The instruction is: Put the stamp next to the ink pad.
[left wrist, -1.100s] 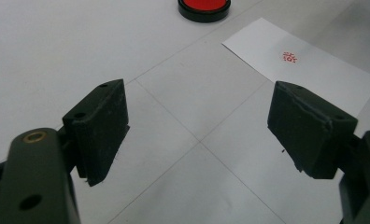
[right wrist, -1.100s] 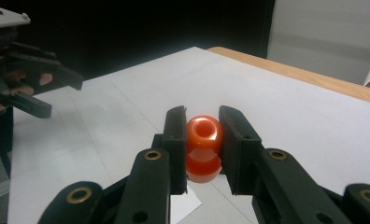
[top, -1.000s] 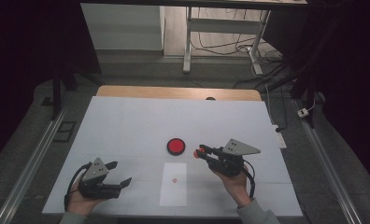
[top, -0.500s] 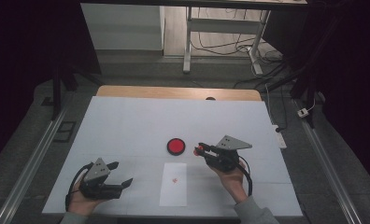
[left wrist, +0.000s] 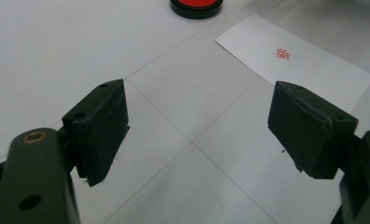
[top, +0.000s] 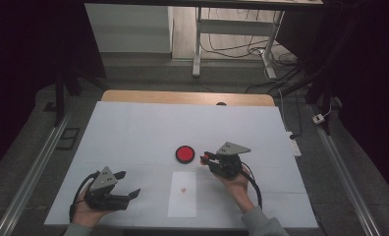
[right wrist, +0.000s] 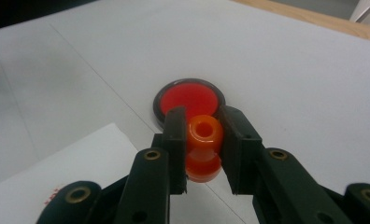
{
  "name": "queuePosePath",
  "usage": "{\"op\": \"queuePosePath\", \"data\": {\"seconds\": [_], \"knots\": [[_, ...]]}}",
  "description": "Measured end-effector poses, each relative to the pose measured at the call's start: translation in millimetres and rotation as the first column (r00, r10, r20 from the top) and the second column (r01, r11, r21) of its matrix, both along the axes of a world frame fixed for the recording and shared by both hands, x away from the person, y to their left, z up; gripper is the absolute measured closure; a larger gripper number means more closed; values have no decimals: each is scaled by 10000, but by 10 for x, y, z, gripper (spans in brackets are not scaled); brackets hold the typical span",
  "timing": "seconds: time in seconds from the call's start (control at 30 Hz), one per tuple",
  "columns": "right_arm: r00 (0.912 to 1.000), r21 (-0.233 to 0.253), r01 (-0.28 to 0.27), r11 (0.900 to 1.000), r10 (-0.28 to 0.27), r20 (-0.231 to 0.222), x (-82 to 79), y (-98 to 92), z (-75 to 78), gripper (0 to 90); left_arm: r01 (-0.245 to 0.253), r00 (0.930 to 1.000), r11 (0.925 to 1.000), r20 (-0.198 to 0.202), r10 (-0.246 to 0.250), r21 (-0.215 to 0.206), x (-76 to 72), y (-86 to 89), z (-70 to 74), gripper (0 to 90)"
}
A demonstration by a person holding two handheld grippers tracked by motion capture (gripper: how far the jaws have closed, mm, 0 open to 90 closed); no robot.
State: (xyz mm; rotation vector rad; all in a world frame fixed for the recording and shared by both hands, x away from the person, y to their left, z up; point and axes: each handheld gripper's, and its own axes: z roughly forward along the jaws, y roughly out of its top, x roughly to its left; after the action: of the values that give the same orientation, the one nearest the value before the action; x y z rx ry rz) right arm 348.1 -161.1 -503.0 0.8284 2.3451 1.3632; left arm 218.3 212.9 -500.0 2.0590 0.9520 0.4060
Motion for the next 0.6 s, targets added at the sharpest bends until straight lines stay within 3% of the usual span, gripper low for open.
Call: {"op": "queuePosePath", "data": {"seconds": [0.6], "knots": [[9992,-1059,220,9941,-255,-320,93,132,-236,717,-30,10000,10000,-59,30,-21,9,7,-12,205]]}}
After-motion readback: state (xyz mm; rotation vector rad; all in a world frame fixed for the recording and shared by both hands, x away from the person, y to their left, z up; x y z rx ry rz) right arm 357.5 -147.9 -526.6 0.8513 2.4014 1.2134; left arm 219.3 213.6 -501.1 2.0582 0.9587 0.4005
